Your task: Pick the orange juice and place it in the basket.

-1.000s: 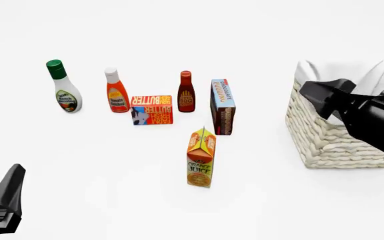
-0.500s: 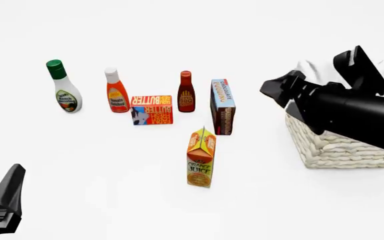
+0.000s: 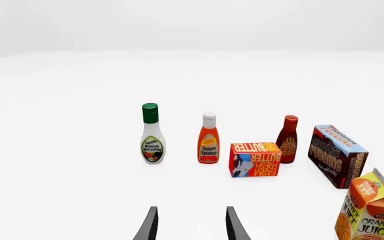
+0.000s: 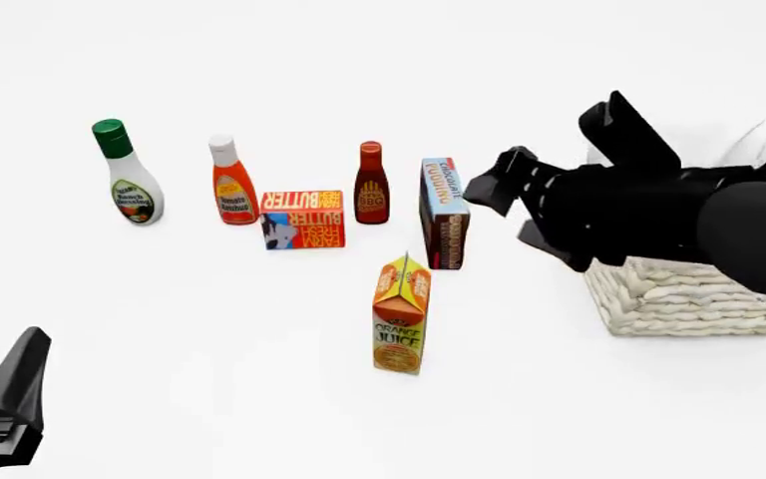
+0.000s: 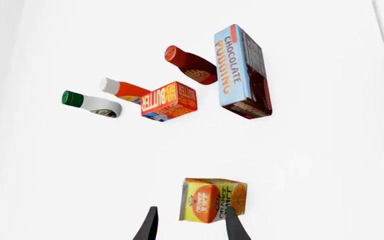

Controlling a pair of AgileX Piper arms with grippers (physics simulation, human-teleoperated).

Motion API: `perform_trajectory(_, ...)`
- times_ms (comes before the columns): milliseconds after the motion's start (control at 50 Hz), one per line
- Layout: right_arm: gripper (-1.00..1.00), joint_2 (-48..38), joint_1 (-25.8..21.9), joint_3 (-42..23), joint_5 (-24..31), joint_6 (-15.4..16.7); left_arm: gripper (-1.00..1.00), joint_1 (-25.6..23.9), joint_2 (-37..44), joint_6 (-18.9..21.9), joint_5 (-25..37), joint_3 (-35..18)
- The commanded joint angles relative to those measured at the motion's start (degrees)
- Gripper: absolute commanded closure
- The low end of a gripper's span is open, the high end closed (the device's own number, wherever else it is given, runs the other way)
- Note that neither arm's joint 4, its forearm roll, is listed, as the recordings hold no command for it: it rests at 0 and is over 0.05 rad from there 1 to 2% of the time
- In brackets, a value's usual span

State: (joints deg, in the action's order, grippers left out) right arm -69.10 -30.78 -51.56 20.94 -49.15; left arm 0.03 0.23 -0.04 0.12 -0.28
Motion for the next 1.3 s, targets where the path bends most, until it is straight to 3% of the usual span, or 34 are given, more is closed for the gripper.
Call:
perform_trajectory(20, -1.0, -3.6, -2.6, -2.8, 2.8, -2.9, -1.0, 0.0, 0.0, 0.0, 0.0, 0.0)
perform_trajectory(220, -1.0, -5.8, -4.3, -3.7, 4.1, -5.3, -1.0, 0.0, 0.0, 0.0, 0.0, 0.0)
perform_trajectory(380, -1.0, -8.9, -6.0, -8.7, 10.3, -4.9, -1.0, 0.0, 0.0, 0.0, 0.0, 0.0)
perform_trajectory(780, -1.0, -14.2, -8.5, -16.2, 18.4, -5.9, -1.0, 0.0, 0.0, 0.0, 0.0, 0.0)
perform_trajectory(1000, -1.0, -18.4, -8.6, -23.2, 26.6, -4.4, -1.0, 0.0, 0.0, 0.0, 0.0, 0.0)
perform_trajectory(1300, -1.0, -23.1, -10.2, -28.8, 32.8, -5.3, -1.0, 0.0, 0.0, 0.0, 0.0, 0.0)
